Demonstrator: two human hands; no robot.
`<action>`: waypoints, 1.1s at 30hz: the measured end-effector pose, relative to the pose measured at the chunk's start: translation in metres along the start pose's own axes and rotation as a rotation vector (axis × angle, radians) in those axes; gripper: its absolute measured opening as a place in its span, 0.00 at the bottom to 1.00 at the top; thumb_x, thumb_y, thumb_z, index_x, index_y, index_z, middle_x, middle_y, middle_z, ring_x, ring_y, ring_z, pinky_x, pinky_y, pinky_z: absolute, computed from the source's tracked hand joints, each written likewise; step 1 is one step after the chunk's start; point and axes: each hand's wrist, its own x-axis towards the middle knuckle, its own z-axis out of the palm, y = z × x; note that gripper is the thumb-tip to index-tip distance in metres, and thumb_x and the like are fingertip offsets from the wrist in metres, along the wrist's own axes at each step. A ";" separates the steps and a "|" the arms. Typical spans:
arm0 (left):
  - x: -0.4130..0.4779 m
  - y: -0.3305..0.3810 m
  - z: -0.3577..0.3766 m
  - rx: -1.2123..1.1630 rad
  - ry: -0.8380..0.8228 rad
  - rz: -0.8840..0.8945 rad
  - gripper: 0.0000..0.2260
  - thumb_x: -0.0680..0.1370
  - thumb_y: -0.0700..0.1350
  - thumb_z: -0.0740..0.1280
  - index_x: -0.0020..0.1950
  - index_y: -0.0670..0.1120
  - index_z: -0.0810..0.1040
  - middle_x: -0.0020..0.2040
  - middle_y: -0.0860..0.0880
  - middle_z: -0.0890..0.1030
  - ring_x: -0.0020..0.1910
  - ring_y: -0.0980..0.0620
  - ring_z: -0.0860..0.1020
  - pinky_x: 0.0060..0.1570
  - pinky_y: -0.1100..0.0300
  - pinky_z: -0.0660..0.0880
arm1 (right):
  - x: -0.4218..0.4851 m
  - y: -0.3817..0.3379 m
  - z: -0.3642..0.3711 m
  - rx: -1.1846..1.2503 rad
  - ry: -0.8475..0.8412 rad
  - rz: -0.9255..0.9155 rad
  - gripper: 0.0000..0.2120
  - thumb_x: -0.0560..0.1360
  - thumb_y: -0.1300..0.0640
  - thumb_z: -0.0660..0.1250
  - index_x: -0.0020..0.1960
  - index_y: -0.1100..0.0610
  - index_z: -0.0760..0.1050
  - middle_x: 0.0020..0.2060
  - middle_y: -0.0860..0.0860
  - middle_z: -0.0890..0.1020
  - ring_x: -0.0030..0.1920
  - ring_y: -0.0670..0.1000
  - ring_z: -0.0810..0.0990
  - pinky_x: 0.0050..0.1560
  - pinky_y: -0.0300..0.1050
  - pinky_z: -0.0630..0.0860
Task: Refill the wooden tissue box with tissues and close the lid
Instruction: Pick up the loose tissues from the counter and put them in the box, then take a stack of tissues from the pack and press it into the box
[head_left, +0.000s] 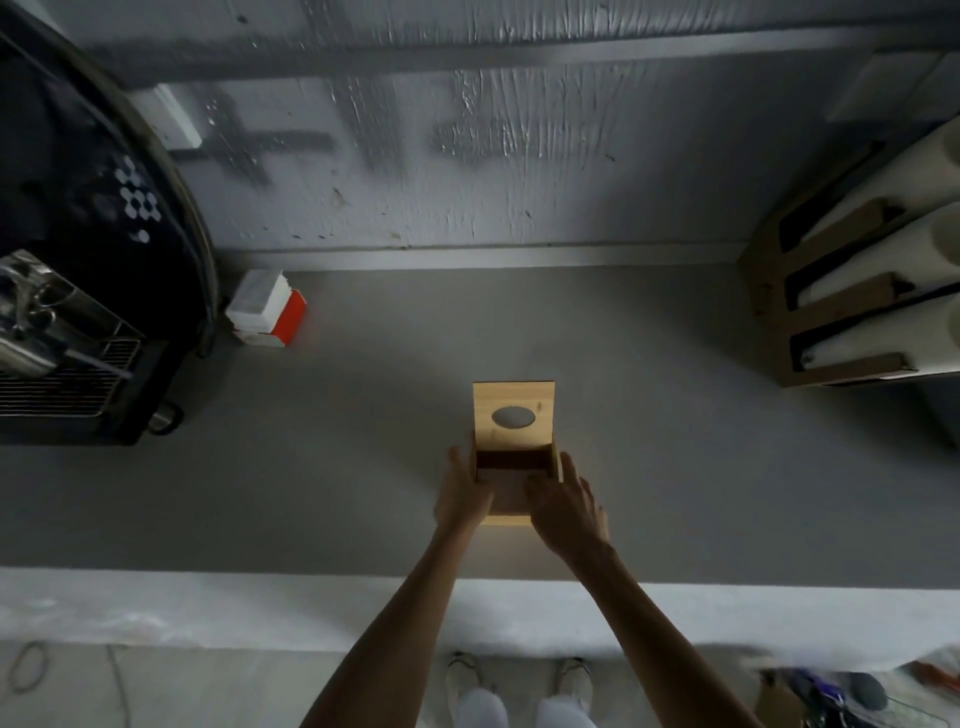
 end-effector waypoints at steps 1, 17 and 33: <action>-0.001 -0.001 0.002 0.049 0.021 -0.034 0.16 0.78 0.43 0.60 0.65 0.47 0.68 0.56 0.46 0.79 0.54 0.43 0.79 0.51 0.46 0.78 | -0.001 0.001 0.000 -0.041 -0.022 -0.003 0.12 0.81 0.47 0.54 0.58 0.50 0.72 0.70 0.55 0.66 0.65 0.59 0.73 0.54 0.55 0.80; -0.011 0.003 0.012 0.153 0.149 -0.195 0.11 0.80 0.52 0.59 0.55 0.48 0.77 0.50 0.47 0.81 0.50 0.46 0.79 0.49 0.52 0.72 | 0.001 0.003 0.000 -0.085 -0.113 -0.020 0.17 0.81 0.48 0.54 0.66 0.54 0.68 0.78 0.57 0.52 0.76 0.62 0.53 0.66 0.64 0.70; 0.145 -0.082 -0.256 -0.167 0.186 -0.014 0.19 0.81 0.56 0.59 0.50 0.41 0.78 0.49 0.40 0.83 0.51 0.40 0.81 0.50 0.52 0.74 | 0.057 -0.241 0.017 0.550 0.211 -0.001 0.12 0.75 0.47 0.63 0.48 0.53 0.80 0.39 0.53 0.86 0.46 0.59 0.83 0.43 0.54 0.79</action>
